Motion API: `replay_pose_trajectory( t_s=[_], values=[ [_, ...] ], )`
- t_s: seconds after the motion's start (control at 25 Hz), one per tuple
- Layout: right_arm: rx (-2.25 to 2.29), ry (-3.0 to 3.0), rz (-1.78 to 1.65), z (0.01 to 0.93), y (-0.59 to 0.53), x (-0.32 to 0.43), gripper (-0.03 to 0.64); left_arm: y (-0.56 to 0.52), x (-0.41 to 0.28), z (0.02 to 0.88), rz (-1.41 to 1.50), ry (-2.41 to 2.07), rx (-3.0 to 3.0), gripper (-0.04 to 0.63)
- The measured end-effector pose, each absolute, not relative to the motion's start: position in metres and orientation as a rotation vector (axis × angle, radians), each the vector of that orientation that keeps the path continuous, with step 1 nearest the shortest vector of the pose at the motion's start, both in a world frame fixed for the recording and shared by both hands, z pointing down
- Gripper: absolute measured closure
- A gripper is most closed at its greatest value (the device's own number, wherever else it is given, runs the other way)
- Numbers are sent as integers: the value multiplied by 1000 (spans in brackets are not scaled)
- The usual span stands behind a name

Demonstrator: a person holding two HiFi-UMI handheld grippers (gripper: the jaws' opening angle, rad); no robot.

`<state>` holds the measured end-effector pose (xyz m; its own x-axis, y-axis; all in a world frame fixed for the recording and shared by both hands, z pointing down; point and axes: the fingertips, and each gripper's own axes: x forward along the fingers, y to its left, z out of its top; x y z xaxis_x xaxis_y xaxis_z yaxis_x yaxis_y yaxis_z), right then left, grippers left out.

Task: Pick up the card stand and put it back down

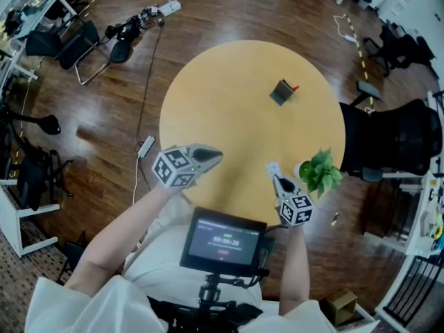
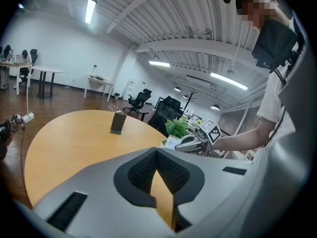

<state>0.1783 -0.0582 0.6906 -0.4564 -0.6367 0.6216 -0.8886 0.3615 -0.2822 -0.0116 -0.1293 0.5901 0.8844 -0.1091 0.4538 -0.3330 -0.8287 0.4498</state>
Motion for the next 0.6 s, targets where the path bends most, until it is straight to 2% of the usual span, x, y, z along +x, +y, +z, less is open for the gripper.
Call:
replay_pose_trajectory(
  t_s=[0.6],
  values=[
    [1335, -2208, 854, 712, -66, 180, 592, -125, -15, 609, 614, -302, 2499, 595]
  ],
)
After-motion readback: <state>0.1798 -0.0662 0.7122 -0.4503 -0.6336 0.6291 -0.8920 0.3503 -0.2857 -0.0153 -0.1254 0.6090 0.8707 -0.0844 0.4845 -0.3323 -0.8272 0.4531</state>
